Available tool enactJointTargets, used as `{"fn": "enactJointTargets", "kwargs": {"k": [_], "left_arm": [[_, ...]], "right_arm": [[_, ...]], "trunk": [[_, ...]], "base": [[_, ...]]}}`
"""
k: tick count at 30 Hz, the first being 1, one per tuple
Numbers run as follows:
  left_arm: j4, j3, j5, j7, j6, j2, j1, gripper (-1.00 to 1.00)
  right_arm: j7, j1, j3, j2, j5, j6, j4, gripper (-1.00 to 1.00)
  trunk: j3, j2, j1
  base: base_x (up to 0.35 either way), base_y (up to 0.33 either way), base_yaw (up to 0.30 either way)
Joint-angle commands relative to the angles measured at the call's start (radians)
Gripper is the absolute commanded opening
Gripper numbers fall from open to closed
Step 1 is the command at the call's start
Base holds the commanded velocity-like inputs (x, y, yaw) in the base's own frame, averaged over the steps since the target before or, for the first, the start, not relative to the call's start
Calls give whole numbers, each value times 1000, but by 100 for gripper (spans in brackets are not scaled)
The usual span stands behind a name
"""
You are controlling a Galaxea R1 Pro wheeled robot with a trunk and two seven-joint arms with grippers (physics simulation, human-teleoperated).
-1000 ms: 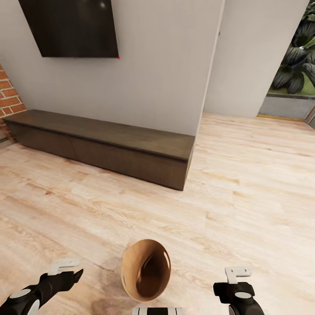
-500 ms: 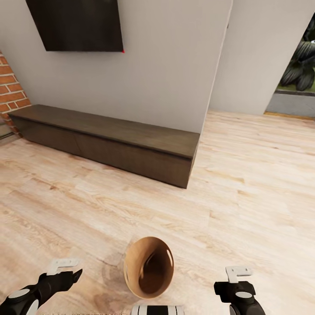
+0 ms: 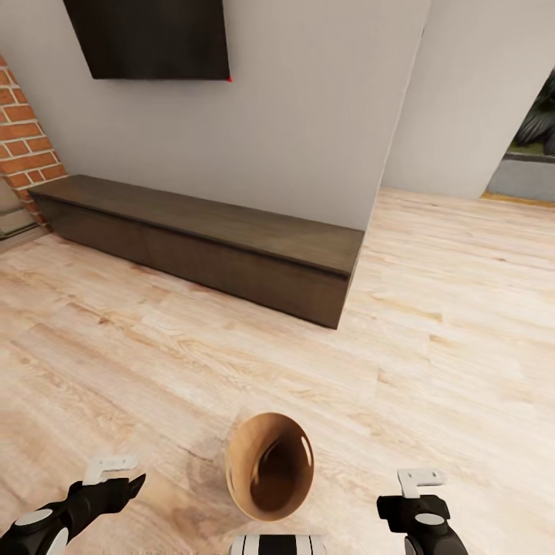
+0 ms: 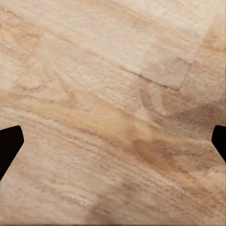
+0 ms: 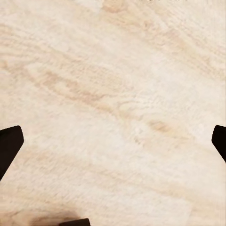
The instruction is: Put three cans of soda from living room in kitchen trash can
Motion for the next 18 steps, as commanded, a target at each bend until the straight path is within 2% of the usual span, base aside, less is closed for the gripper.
{"fn": "enactJointTargets", "kwargs": {"k": [1, 18], "left_arm": [[0, 0, 0, -1, 0, 0, 0, 100], [0, 0, 0, -3, -6, 1, 0, 100]], "right_arm": [[-1, 0, -1, 0, 0, 0, -1, 100], [-2, 0, -2, 0, 0, 0, -1, 100]], "trunk": [[-2, 0, 0], [-28, 0, 0]], "base": [[0, 0, 114], [0, 0, 118]]}}
